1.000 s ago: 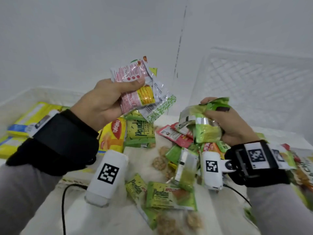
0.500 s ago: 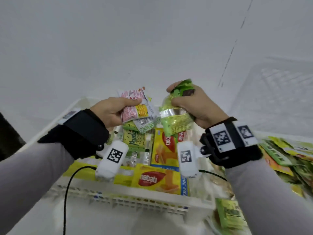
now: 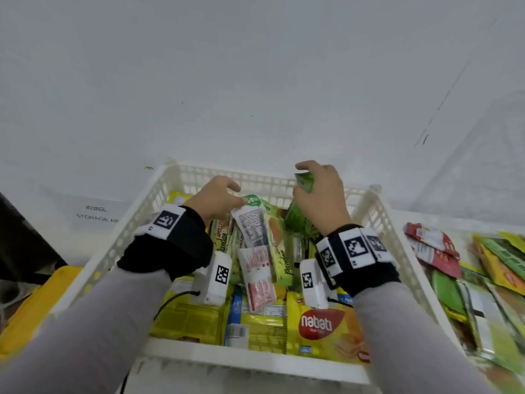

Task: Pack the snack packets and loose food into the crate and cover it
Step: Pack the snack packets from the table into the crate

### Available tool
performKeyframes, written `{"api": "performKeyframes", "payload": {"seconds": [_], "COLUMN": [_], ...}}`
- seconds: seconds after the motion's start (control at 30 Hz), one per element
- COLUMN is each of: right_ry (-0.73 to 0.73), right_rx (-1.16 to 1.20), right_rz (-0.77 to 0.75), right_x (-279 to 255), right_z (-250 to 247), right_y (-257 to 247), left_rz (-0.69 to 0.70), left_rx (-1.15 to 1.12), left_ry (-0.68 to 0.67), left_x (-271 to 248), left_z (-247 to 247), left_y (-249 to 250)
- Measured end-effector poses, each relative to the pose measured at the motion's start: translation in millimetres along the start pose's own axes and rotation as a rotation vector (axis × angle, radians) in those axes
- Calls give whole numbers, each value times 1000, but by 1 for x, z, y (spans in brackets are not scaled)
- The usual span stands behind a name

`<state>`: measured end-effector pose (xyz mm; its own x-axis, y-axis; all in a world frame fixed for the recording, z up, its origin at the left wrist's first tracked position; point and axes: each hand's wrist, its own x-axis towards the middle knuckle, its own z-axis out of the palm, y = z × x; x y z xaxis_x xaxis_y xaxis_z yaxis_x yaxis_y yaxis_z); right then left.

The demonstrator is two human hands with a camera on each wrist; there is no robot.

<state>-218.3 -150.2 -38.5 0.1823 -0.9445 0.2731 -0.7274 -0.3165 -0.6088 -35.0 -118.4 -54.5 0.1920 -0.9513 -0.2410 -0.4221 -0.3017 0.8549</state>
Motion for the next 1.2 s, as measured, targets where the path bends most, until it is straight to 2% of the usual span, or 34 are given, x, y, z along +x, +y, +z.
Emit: {"api": "performKeyframes", "payload": {"seconds": [0.07, 0.1, 0.17, 0.23, 0.27, 0.33, 0.47, 0.53, 0.6, 0.7, 0.83, 0.97, 1.07, 1.13, 1.2], "right_ry": [-21, 13, 111, 128, 65, -148, -507, -635, -685, -668, -608, -623, -530, -464, -436], "right_rx": [-33, -69, -52, 17, 37, -25, -466, -584, -584, -528, -557, -523, -411, -319, -210], "right_rz": [-25, -56, -131, -195, -208, -208, -174, -110, -83, -98, -174, -170, -181, -195, -207], "right_x": [2, 2, 2, 1, -1, -6, -16, -19, -19, -15, -12, -11, -11, -12, -16], "right_z": [2, 0, -4, -7, -8, -3, 18, 26, 32, 34, 30, 23, 16, 13, 10], "right_y": [6, 7, 4, -3, -6, -11, -10, -7, -5, -5, -7, -12, -16, -19, -23], "left_rz": [15, 18, 20, 39, 49, 59, 84, 156, 242, 379, 514, 569, 541, 495, 339], "left_rx": [112, 140, 129, 103, 97, 88, 75, 86, 85, 127, 316, 524, 546, 638, 752], "left_ry": [-9, -12, 1, 14, 12, 13, 6, 62, 162, 274, 347, 466, 431, 389, 302], "left_x": [3, 3, 5, 7, 7, 7, 0, -7, -18, -48, -103, -149, -167, -171, -173], "left_z": [0, 2, 4, 1, -1, -5, -7, -13, -28, -59, -86, -75, -55, -47, -43], "left_y": [-3, -3, -2, 1, 2, 4, 11, 18, 26, 41, 45, 23, -8, -30, -53]}}
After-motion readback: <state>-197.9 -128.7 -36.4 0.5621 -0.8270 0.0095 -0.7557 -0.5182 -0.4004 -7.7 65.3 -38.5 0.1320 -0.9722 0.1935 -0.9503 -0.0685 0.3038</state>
